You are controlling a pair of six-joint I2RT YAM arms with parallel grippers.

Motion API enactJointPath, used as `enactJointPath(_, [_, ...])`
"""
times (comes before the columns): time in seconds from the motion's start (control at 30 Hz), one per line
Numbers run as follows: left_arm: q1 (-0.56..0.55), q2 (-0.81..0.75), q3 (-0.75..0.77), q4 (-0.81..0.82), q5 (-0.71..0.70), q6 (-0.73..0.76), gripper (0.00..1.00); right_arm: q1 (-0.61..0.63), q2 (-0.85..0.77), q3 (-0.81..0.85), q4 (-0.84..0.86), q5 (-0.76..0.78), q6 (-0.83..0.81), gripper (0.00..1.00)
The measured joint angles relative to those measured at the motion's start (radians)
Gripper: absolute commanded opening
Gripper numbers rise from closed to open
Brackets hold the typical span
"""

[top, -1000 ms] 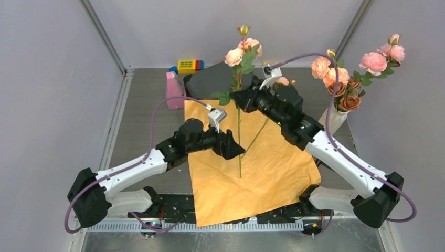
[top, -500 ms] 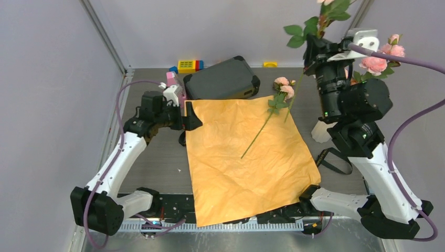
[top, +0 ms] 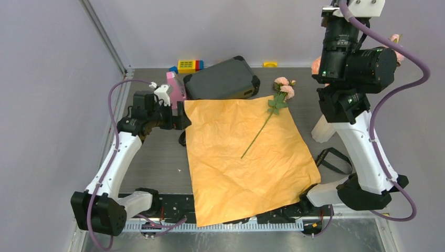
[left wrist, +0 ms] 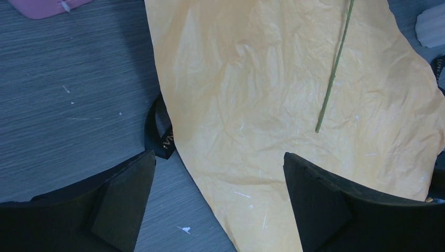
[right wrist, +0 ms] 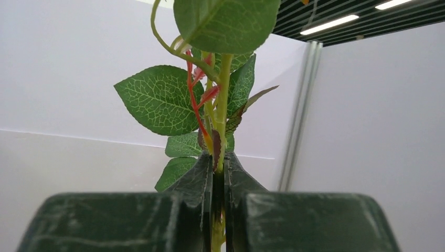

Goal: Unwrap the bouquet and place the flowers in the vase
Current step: Insert the fake flower into the vase.

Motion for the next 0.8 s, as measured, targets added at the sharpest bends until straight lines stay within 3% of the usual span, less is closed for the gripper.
enactJointPath(0.37, [0.0, -0.042, -0.028, -0.003, -0.014, 0.005, 0.95, -0.386, 0.043, 0.078, -0.025, -0.067, 0.065, 0.0])
enactJointPath(0.53, [0.0, -0.042, -0.029, -0.003, -0.014, 0.005, 0.95, -0.449, 0.042, 0.076, -0.04, -0.07, 0.117, 0.0])
enactJointPath(0.8, [0.0, -0.042, -0.033, -0.004, -0.014, 0.008, 0.94, -0.495, -0.043, -0.103, -0.024, -0.035, 0.126, 0.0])
